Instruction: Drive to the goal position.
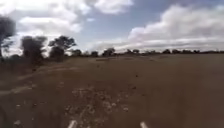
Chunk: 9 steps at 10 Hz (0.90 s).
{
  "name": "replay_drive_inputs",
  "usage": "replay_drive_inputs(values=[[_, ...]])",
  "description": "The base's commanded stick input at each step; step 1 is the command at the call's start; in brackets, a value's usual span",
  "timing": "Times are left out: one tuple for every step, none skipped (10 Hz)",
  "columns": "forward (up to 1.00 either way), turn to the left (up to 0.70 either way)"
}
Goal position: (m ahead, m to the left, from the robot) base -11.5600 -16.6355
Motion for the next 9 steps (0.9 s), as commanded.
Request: replay_drive_inputs(values=[[0.70, 0.00], [0.70, 0.00], [0.70, 0.00], [0.70, 0.14], [0.70, 0.27], [0.70, 0.13], [0.70, 0.00], [0.70, 0.00], [0.70, 0.00]])
